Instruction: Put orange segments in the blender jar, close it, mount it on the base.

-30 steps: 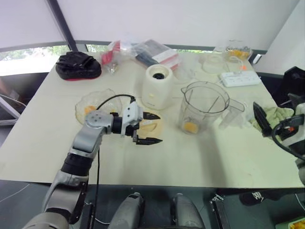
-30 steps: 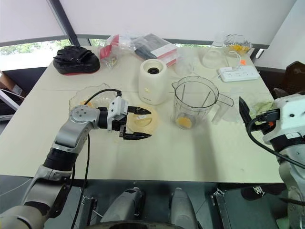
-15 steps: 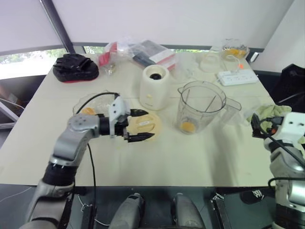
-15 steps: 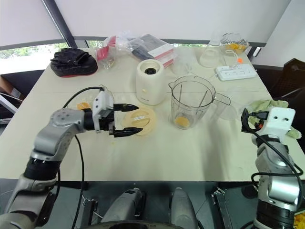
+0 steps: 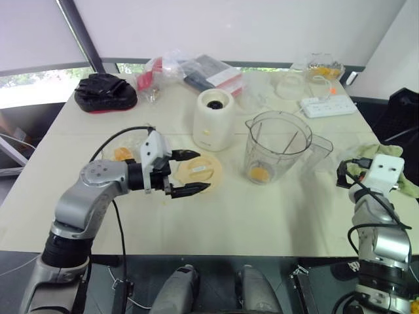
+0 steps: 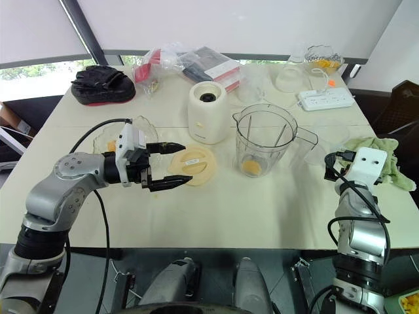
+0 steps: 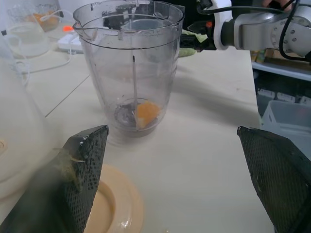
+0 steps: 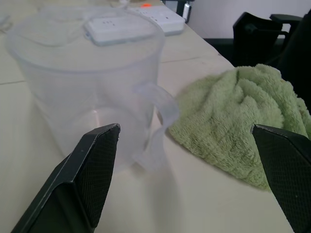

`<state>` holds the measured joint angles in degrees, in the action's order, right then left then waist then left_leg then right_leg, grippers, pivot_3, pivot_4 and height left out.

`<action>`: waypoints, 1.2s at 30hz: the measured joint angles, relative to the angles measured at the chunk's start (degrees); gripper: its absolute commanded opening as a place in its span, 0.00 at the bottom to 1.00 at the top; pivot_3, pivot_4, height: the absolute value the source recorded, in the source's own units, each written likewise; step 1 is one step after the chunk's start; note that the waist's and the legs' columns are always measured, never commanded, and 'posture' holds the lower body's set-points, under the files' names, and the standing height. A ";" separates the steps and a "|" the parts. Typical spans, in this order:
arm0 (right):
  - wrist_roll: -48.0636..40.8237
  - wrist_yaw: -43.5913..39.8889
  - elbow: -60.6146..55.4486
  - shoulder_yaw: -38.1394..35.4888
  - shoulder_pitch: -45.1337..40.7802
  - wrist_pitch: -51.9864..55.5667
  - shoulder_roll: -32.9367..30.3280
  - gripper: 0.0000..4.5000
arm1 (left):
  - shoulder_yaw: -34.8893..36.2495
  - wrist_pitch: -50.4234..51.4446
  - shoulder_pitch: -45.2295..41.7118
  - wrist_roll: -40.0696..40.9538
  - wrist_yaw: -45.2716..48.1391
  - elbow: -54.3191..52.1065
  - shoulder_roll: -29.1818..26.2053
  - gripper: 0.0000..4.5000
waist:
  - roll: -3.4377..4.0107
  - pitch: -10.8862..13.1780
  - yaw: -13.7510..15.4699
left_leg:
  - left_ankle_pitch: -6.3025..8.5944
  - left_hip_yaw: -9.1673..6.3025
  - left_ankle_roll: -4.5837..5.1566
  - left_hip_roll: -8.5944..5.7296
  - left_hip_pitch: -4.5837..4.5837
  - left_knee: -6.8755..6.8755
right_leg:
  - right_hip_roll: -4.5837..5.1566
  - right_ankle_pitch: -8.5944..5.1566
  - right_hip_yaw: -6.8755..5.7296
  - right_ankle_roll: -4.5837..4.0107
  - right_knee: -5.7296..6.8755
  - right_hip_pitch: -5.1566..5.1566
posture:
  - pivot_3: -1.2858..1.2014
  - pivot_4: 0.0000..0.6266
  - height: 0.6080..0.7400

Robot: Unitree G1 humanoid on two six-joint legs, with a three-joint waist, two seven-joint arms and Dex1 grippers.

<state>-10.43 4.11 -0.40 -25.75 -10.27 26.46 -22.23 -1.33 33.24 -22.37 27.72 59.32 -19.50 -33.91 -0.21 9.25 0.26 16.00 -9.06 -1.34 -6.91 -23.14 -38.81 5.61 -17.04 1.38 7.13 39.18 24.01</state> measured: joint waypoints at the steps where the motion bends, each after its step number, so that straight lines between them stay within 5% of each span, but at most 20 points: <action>1: 0.14 0.36 0.72 -0.02 -0.22 -0.20 0.11 1.00 | 0.00 -0.05 0.00 0.00 -0.20 0.00 -0.16 0.98 | 0.00 0.00 -0.02 | 0.00 0.00 0.00 0.00 0.00 0.00 | 0.00 0.00 0.00 0.00 0.00 0.00 | 0.52 0.24 1.00; 34: 2.95 5.79 22.61 -0.11 -13.33 -11.77 -0.90 1.00 | -1.29 -1.84 1.52 -1.05 -3.24 -1.10 -2.05 0.98 | 0.06 0.02 -1.17 | -0.01 0.12 -0.01 0.02 0.00 0.16 | 0.00 0.00 0.09 0.00 -0.03 0.10 | 0.52 0.24 1.00; 36: 3.17 6.01 23.81 0.00 -13.89 -12.60 -1.21 0.88 | -1.29 -2.31 1.52 -1.23 -3.29 -1.09 -2.10 1.00 | 0.06 0.02 -1.16 | -0.01 0.13 -0.01 0.02 0.00 0.17 | 0.00 0.00 0.09 0.00 -0.02 0.11 | 0.52 0.24 1.00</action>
<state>-7.26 10.13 23.41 -25.76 -24.16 13.85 -23.45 -2.62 30.93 -20.85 26.49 56.03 -20.59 -36.01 -0.15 9.27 -0.90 15.99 -8.94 -1.35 -6.89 -23.14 -38.65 5.61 -17.04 1.48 7.12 39.15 24.11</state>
